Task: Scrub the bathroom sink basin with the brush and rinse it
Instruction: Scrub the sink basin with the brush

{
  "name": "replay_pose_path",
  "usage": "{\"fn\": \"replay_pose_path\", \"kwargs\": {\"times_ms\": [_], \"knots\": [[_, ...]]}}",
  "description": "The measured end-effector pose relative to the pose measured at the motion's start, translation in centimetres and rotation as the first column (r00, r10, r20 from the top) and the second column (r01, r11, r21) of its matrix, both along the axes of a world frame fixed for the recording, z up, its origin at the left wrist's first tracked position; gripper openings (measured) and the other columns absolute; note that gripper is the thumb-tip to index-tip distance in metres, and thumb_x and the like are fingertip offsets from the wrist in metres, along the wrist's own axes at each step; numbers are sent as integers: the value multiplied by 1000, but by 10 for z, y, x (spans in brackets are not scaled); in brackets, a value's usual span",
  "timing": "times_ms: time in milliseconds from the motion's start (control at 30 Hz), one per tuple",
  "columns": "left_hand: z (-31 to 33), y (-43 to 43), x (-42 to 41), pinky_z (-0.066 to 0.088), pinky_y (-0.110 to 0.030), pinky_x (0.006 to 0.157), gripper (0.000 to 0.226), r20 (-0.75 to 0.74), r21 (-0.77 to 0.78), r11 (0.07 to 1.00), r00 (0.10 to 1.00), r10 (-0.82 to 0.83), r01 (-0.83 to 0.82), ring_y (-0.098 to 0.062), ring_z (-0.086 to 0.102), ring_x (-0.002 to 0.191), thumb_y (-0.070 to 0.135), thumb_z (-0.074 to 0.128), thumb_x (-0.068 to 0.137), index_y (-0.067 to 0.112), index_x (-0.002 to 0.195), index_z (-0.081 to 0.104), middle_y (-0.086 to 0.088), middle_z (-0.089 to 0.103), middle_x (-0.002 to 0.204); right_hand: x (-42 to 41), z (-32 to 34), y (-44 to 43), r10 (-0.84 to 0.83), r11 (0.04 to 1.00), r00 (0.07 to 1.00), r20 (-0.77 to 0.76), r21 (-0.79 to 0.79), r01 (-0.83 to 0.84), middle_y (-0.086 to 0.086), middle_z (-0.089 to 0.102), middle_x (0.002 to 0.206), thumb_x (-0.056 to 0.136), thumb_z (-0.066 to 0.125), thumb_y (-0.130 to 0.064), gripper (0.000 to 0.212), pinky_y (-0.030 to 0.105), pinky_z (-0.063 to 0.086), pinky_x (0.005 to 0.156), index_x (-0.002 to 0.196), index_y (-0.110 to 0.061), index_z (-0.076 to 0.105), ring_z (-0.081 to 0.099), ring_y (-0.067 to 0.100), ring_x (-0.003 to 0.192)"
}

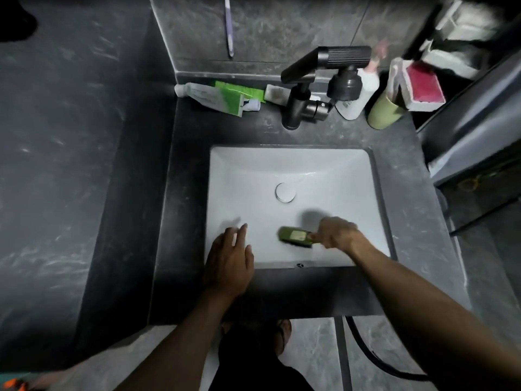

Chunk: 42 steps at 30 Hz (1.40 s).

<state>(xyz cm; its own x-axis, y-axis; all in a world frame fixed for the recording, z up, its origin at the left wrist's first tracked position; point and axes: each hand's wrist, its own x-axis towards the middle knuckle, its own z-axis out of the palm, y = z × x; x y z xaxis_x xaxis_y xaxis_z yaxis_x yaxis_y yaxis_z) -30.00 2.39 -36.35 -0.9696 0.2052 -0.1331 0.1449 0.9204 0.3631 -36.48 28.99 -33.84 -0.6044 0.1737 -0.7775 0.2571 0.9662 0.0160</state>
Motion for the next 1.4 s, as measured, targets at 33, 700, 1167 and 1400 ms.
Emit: {"fn": "replay_pose_path", "kwargs": {"times_ms": [33, 700, 1167, 1400], "knots": [[0, 0, 1, 51, -40, 103, 51, 11, -8, 1000, 1000, 29, -29, -28, 55, 120, 31, 46, 98, 16, 146, 50, -8, 53, 138, 1, 4, 19, -12, 997, 1000, -14, 77, 13, 1, 63, 83, 89, 55, -37, 23, 28, 45, 71, 78, -17, 54, 61, 21, 78], [-3, 4, -10, 36, -52, 115, 46, 93, -119, 991, 994, -51, 62, -38, 53, 121, 31, 43, 83, 18, 120, 69, -12, 60, 129, 18, -24, -78, -50, 998, 996, -76, -51, 47, 8, 67, 115, 92, 49, -47, 38, 34, 47, 77, 110, -17, 65, 64, 28, 101], [-1, 6, -12, 39, -51, 112, 39, 112, -61, 997, 993, -37, 44, -31, 52, 119, 26, 50, 82, 20, 115, 71, -5, 60, 123, -4, -47, -91, -334, 939, 938, -91, -120, 322, 3, 68, 94, 93, 55, -45, 31, 36, 55, 80, 97, -17, 65, 64, 21, 83], [-4, 4, -13, 36, -49, 115, 47, 141, -50, 998, 989, -32, 40, -29, 52, 124, 32, 36, 85, 22, 114, 71, -2, 60, 126, -13, -37, 10, -502, 854, 853, -140, 78, 515, 11, 71, 107, 87, 54, -50, 46, 34, 52, 83, 105, -11, 68, 68, 30, 97]]}}
